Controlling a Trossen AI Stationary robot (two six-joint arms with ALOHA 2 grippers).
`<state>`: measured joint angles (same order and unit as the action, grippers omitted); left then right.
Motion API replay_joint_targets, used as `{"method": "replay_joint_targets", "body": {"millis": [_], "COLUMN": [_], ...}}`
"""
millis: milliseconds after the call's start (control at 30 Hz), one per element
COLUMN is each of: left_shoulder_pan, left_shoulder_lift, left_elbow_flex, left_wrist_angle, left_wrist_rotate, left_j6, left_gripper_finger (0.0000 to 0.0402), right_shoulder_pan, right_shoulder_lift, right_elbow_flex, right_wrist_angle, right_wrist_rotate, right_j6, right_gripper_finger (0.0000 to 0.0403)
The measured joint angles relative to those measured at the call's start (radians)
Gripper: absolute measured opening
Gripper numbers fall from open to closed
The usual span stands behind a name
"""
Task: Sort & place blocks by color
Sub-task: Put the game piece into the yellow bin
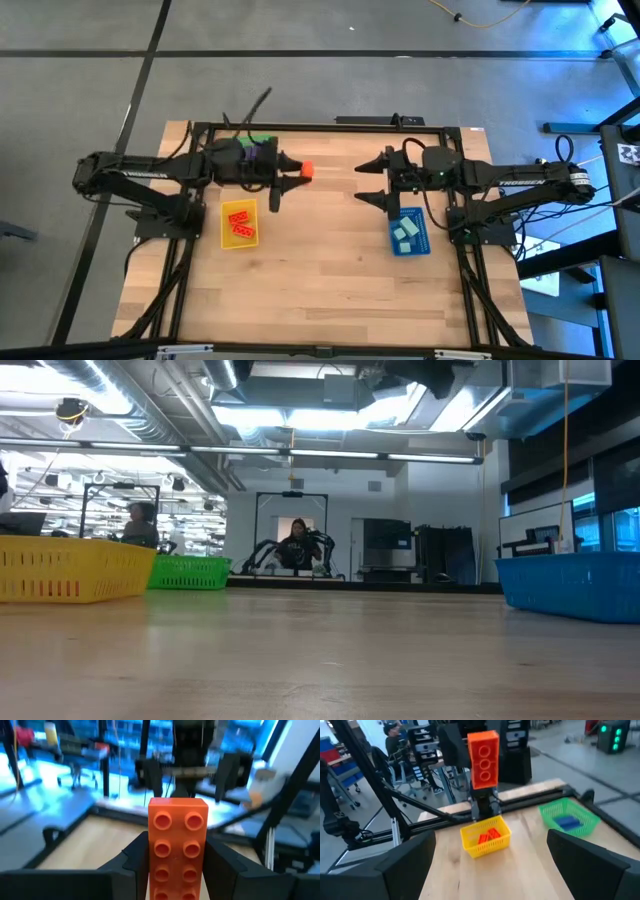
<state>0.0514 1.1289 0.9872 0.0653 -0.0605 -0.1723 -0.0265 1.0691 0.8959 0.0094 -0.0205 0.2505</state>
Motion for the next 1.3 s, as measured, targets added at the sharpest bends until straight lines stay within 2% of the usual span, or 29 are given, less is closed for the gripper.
{"method": "replay_joint_targets", "body": {"millis": [167,267,367,1300], "left_shoulder_pan": [-0.014,-0.035,-0.052,-0.066], "left_shoulder_lift": [-0.001,0.0,0.0,-0.001], "left_elbow_flex": [-0.098,-0.186,-0.227,-0.218], "left_wrist_angle": [0.184,0.327,0.394,0.39], "left_wrist_rotate": [0.0,-0.03,-0.058,-0.061], "left_j6": [-0.014,-0.052,-0.061,-0.053], "left_gripper_finger": [0.0129,0.0129,0.0129,0.0129], "right_shoulder_pan": [0.0,0.0,0.0,0.0], "right_shoulder_lift": [0.0,0.0,0.0,0.0], "right_elbow_flex": [0.0,0.0,0.0,0.0], "right_wrist_angle": [0.025,0.024,0.023,0.014], "right_wrist_rotate": [0.0,0.0,0.0,0.001], "right_j6": [-0.046,-0.047,-0.047,-0.047], "right_gripper_finger": [0.0385,0.0385,0.0385,0.0385]}}
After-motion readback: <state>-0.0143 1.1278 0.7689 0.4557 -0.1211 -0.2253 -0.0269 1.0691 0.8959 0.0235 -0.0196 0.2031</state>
